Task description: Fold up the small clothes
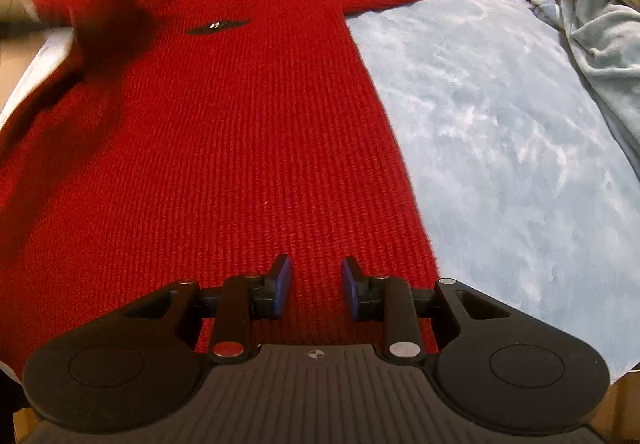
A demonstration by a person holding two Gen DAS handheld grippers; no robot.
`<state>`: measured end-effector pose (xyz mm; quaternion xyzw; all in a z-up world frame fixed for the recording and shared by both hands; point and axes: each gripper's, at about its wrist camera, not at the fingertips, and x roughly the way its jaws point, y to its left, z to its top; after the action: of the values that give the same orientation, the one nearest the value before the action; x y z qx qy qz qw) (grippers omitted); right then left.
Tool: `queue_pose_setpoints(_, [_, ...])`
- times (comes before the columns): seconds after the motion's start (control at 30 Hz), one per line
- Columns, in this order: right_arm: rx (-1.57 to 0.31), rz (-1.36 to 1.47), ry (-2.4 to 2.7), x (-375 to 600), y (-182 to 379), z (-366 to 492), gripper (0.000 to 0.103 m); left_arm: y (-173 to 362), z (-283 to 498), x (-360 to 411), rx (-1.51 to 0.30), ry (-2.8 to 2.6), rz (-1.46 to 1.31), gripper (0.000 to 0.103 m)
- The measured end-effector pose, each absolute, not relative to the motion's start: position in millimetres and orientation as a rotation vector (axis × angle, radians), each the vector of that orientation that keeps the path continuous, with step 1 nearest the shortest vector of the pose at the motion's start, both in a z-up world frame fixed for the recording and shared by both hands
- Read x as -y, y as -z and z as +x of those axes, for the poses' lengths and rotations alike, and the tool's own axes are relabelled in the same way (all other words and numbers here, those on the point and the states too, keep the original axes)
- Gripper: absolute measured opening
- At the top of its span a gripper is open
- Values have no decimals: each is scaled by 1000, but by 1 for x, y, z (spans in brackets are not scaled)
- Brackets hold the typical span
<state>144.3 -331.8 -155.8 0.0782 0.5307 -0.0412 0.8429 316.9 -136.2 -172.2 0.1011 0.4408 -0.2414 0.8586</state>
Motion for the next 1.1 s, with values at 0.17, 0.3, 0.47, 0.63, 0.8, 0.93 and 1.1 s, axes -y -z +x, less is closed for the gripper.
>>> queue_pose_setpoints(0.17, [-1142,248,132,350,166,152,30,169,329,57,-911,385,85,90])
queue_pose_setpoints(0.3, [-1092,335,111,354,159,178,30,126,384,12,-790,202,-5,93])
queue_pose_setpoints(0.47, [-920,432,45,350,119,285,33,120,446,31,-800,166,69,93])
queue_pose_setpoints(0.63, [-971,454,-76,302,114,422,50,132,438,35,-836,167,92,93])
queue_pose_setpoints(0.8, [-1187,284,153,248,153,498,39,152,413,5,-912,156,80,93])
queue_pose_setpoints(0.93, [-1101,166,163,209,124,509,10,154,394,-30,-942,98,26,93])
queue_pose_setpoints(1.1, [-805,264,-206,114,-2,501,10,147,361,-76,-957,37,-97,93])
